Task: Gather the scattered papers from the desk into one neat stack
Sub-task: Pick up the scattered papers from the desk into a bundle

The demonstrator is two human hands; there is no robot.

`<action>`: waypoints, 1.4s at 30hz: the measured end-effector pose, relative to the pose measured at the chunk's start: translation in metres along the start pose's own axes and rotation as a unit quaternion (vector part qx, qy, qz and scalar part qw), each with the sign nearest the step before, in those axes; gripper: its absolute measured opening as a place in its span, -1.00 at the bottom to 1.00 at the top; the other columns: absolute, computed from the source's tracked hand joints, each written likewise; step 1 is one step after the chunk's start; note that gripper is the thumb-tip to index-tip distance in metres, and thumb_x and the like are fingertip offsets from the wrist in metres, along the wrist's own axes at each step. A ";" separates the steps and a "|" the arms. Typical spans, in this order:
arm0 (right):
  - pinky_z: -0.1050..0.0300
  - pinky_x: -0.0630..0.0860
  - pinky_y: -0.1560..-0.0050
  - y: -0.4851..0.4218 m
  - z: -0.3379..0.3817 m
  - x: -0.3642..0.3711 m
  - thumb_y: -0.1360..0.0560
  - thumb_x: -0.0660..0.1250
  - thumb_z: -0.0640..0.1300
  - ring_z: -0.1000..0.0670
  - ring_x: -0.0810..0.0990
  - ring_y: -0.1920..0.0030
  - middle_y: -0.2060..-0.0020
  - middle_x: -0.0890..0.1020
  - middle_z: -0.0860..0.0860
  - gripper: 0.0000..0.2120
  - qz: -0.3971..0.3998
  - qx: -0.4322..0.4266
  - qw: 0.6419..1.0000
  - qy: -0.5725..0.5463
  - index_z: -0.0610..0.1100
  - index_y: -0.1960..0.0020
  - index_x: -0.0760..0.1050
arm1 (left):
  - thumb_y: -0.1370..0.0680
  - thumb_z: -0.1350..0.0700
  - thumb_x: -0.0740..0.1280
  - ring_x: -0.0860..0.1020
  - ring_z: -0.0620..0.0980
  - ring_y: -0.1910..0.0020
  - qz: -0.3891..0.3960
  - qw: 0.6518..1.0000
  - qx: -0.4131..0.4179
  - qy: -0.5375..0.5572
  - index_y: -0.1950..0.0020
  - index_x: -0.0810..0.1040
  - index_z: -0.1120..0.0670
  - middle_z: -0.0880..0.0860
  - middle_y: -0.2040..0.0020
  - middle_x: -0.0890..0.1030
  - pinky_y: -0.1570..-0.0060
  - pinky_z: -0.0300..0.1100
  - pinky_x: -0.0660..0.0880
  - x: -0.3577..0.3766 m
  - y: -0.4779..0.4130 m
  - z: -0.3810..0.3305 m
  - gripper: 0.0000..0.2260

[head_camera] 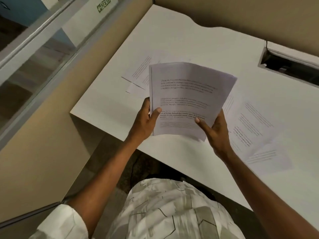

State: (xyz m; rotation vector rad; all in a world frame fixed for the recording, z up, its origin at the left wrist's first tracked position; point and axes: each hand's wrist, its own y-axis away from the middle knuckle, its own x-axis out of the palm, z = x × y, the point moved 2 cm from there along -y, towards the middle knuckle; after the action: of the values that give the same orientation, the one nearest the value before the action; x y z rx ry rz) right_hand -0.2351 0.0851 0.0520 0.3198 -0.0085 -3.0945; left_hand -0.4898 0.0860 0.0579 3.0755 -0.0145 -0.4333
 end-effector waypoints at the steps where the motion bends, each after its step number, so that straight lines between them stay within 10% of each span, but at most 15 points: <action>1: -0.10 0.69 -0.21 0.007 -0.001 -0.002 -0.63 0.42 -0.18 -0.07 0.61 -0.31 -0.32 0.57 -0.06 -0.47 0.009 0.002 1.000 0.005 -0.13 -0.53 0.29 | -0.73 0.06 0.19 0.62 -0.07 -0.17 -0.003 1.000 0.002 -0.008 -0.44 0.31 0.09 0.01 -0.27 0.56 0.09 -0.37 0.59 0.006 0.008 0.001 -0.71; 9: 0.21 0.62 -0.24 0.058 0.011 -0.010 -0.73 0.21 -0.23 0.15 0.51 -0.31 -0.32 0.47 -0.08 -0.61 -0.015 -0.056 0.998 0.012 -0.02 -0.51 0.24 | -0.73 0.10 0.13 0.52 -0.28 -0.22 -0.098 0.993 0.065 -0.012 -0.38 0.26 -0.40 -0.43 -0.16 0.50 -0.08 -0.42 0.51 0.028 0.061 -0.021 -0.62; 13: 0.26 0.61 -0.20 0.076 0.002 -0.014 -0.73 0.22 -0.22 0.29 0.45 -0.26 -0.28 0.39 -0.09 -0.64 0.021 -0.070 0.994 0.076 -0.01 -0.48 0.27 | -0.73 0.08 0.10 0.52 -0.37 -0.15 -0.060 0.998 0.024 -0.004 -0.42 0.30 -0.14 -0.24 -0.19 0.52 -0.04 -0.46 0.49 0.040 0.079 -0.004 -0.73; 16: -0.12 0.60 -0.34 0.086 -0.006 -0.016 -0.72 0.21 -0.25 -0.04 0.45 -0.37 -0.35 0.41 -0.18 -0.58 0.060 -0.041 0.992 0.103 -0.24 -0.55 0.26 | -0.73 0.12 0.10 0.50 -0.46 -0.11 -0.056 0.998 0.012 -0.026 -0.45 0.33 0.12 0.01 -0.24 0.53 -0.02 -0.52 0.44 0.051 0.089 0.011 -0.72; 23: 0.32 0.58 -0.23 0.101 -0.003 -0.029 -0.70 0.23 -0.12 0.21 0.54 -0.25 -0.32 0.53 -0.04 -0.56 0.007 -0.047 0.996 0.077 -0.22 -0.55 0.31 | -0.73 0.10 0.13 0.53 -0.33 -0.17 -0.160 0.985 0.065 -0.028 -0.44 0.38 0.11 -0.13 -0.18 0.55 -0.09 -0.44 0.49 0.059 0.099 0.010 -0.71; 28: -0.24 0.56 -0.38 0.112 -0.019 -0.031 -0.72 0.21 -0.24 -0.16 0.52 -0.35 -0.38 0.52 -0.18 -0.61 0.052 0.002 0.990 0.128 -0.23 -0.54 0.33 | -0.73 0.06 0.15 0.55 -0.06 -0.27 -0.094 0.993 -0.006 -0.072 -0.40 0.44 0.08 0.06 -0.28 0.58 -0.24 -0.15 0.53 0.067 0.111 0.038 -0.73; 42: -0.13 0.58 -0.33 0.136 -0.039 -0.045 -0.74 0.20 -0.10 -0.12 0.57 -0.33 -0.40 0.55 -0.08 -0.60 0.038 0.023 0.987 0.154 -0.12 -0.55 0.33 | -0.72 -0.01 0.13 0.53 -0.36 -0.18 -0.052 0.993 0.027 -0.101 -0.39 0.45 0.05 -0.04 -0.22 0.58 -0.08 -0.48 0.47 0.079 0.132 0.036 -0.71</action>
State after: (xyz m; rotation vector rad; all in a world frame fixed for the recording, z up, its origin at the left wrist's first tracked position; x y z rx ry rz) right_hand -0.1785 -0.0500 0.0243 0.7770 -0.0838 -2.9380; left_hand -0.4244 -0.0486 0.0062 3.0798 0.1324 -0.7589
